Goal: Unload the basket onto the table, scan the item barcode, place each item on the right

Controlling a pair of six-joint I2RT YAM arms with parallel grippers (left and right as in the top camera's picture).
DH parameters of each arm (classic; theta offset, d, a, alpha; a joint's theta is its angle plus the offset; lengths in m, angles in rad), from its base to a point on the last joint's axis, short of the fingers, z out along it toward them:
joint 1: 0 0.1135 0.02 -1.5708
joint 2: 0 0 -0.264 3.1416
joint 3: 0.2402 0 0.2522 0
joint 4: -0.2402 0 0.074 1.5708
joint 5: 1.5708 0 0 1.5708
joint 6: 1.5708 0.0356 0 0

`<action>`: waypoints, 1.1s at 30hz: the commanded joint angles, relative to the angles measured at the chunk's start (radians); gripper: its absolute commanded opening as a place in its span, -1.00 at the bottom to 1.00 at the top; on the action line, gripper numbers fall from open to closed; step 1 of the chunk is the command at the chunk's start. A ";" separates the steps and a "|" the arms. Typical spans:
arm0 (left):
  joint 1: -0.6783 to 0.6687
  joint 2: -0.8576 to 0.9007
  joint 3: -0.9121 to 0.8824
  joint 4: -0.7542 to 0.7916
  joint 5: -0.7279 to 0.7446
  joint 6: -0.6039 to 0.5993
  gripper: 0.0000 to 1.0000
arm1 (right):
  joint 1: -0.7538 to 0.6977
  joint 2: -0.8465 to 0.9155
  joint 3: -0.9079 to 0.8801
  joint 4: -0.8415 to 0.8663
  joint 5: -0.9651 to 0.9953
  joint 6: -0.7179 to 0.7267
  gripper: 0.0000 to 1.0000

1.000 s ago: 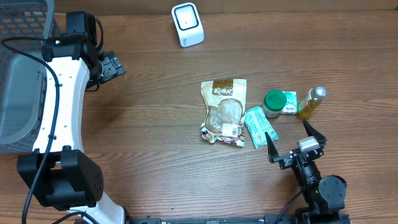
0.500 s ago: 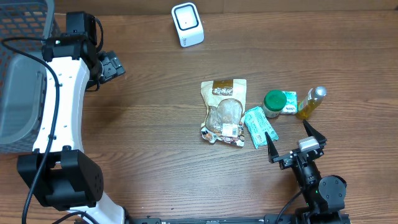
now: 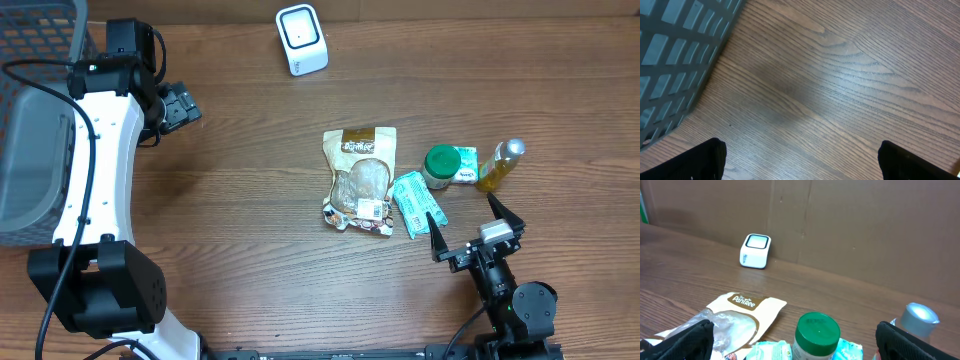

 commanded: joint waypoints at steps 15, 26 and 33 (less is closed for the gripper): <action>-0.003 -0.054 0.011 0.000 -0.010 -0.010 0.99 | -0.003 -0.011 -0.011 0.005 0.009 -0.001 1.00; -0.053 -0.483 0.011 0.000 -0.010 -0.010 0.99 | -0.003 -0.011 -0.011 0.005 0.009 -0.001 1.00; -0.053 -0.678 0.011 -0.019 -0.010 -0.010 0.99 | -0.003 -0.011 -0.011 0.005 0.009 -0.001 1.00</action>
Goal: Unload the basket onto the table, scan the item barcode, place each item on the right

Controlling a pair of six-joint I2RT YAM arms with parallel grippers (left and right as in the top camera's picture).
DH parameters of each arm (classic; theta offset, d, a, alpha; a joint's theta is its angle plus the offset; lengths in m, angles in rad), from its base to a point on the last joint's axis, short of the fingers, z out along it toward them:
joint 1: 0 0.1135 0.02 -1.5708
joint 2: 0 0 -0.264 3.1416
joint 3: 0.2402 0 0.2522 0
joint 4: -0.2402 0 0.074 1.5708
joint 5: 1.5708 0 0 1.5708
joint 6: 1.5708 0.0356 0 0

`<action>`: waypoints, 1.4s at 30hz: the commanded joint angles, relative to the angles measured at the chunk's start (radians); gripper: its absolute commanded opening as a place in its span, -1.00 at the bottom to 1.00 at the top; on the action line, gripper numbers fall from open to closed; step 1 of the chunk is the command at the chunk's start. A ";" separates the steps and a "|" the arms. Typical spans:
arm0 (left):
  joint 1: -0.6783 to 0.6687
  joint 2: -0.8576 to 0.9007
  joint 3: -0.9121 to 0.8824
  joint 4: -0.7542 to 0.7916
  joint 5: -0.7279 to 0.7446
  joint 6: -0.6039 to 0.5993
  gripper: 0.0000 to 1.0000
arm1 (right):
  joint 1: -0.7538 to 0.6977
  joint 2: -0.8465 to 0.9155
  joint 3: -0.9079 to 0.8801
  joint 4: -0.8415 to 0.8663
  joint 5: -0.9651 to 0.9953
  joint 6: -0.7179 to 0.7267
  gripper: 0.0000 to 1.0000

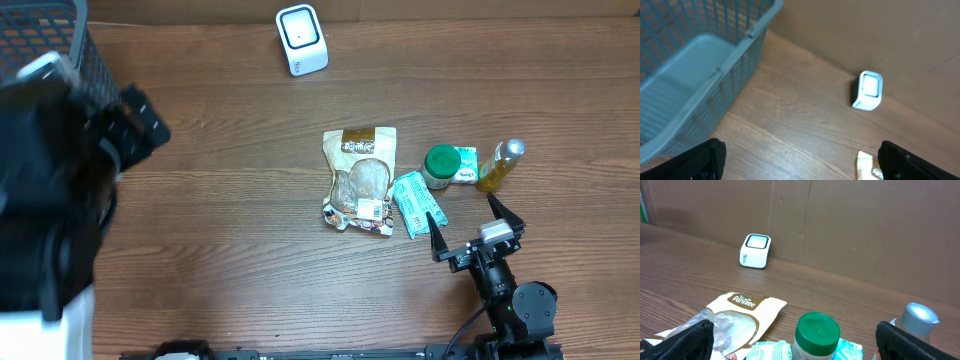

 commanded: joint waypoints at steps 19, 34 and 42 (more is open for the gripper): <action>-0.001 -0.234 -0.456 -0.013 -0.010 -0.010 0.99 | -0.003 -0.011 -0.011 0.004 0.009 0.000 1.00; -0.001 -0.810 -1.044 0.772 -0.018 0.119 0.99 | -0.003 -0.011 -0.011 0.004 0.009 0.000 1.00; -0.001 -1.036 -1.312 1.368 0.056 0.118 0.99 | -0.003 -0.011 -0.011 0.004 0.009 0.000 1.00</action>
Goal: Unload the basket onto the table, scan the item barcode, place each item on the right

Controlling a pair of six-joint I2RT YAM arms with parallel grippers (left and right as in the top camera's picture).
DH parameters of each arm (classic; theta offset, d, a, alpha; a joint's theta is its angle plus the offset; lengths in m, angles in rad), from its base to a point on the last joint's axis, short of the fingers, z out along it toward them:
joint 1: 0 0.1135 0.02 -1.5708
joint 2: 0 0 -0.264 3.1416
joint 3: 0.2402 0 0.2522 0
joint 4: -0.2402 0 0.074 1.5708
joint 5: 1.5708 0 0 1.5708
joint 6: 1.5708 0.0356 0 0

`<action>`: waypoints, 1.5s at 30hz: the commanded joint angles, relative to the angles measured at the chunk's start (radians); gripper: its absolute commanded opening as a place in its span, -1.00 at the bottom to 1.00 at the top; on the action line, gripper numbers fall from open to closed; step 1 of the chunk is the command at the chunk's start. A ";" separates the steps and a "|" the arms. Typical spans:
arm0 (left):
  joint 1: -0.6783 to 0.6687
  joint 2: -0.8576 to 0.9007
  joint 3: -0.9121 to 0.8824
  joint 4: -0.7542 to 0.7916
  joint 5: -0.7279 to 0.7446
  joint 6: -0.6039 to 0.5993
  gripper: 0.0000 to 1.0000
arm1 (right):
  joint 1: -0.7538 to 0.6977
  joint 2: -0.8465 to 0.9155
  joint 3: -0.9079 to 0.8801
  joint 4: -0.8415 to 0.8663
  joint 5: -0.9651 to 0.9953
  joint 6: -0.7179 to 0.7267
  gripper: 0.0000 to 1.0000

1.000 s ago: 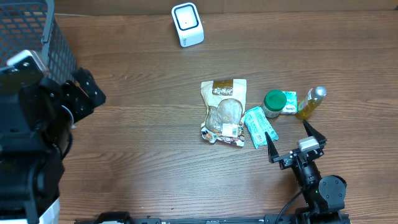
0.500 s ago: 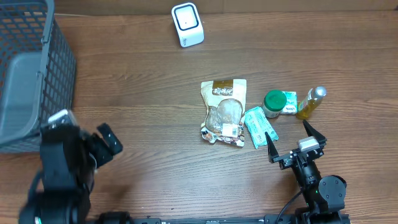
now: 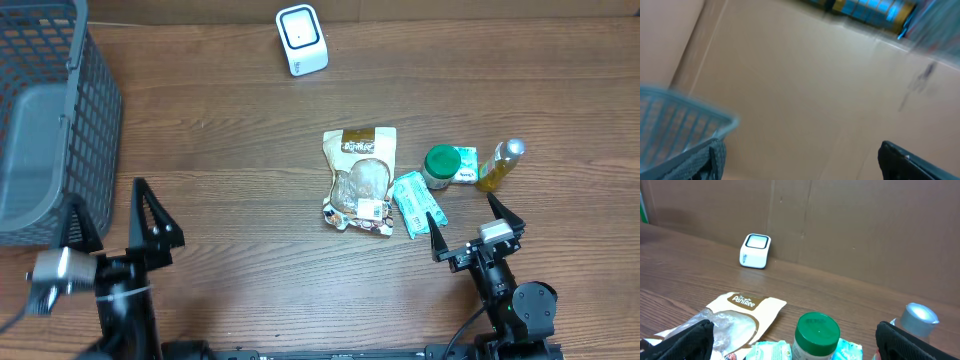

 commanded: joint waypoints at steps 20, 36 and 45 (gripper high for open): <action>-0.001 -0.178 -0.516 0.503 0.109 0.022 0.99 | -0.003 -0.012 -0.011 0.004 0.009 0.000 1.00; -0.001 -0.179 -0.515 -0.139 0.117 0.067 0.99 | -0.003 -0.012 -0.011 0.004 0.009 0.000 1.00; -0.001 -0.178 -0.515 -0.139 0.124 0.064 0.99 | -0.003 -0.012 -0.011 0.004 0.009 0.000 1.00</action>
